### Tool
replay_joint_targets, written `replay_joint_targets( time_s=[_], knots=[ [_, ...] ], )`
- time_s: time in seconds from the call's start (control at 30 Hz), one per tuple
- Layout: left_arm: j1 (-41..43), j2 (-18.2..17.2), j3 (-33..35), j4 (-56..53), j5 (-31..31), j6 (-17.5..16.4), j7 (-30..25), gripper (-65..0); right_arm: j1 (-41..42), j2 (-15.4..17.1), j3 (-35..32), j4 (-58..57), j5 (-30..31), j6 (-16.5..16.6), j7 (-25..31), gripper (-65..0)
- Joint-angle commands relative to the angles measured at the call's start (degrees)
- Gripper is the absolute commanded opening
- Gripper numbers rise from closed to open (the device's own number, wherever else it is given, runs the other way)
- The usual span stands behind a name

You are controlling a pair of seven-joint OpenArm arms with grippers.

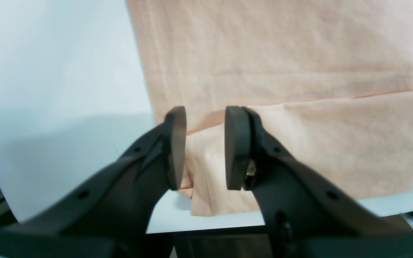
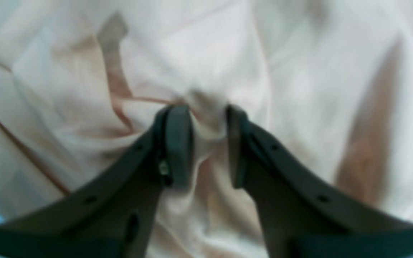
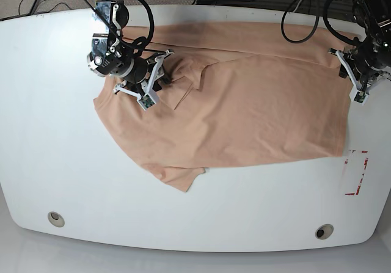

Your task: Layout the t-shirt on the table in an organized manner, then fold the t-shirt properly

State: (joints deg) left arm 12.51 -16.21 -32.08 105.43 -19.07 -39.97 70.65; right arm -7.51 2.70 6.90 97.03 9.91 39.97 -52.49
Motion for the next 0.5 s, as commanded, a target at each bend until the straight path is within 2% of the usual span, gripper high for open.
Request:
replay_joint_targets(
  time_s=[0.0, 0.1, 0.17, 0.47],
  knots=[
    [-0.43, -0.80, -0.23, 0.81, -0.23, -0.03, -0.81, -49.0, 1.05, 0.16, 0.01, 1.12, 1.03, 0.03, 1.28, -54.1],
    [-0.43, -0.80, -0.23, 0.81, -0.23, -0.03, -0.81, -49.0, 1.49, 0.16, 0.01, 1.56, 1.03, 0.03, 1.28, -59.8],
    [-0.43, -0.80, -0.23, 0.81, -0.23, -0.03, -0.81, -49.0, 1.57, 0.16, 0.01, 1.56, 1.03, 0.03, 1.28, -61.0],
    [-0.43, -0.80, -0.23, 0.81, -0.23, -0.03, -0.81, -49.0, 2.10, 0.16, 0.44, 2.17, 0.59, 0.03, 1.37, -61.5]
  ],
)
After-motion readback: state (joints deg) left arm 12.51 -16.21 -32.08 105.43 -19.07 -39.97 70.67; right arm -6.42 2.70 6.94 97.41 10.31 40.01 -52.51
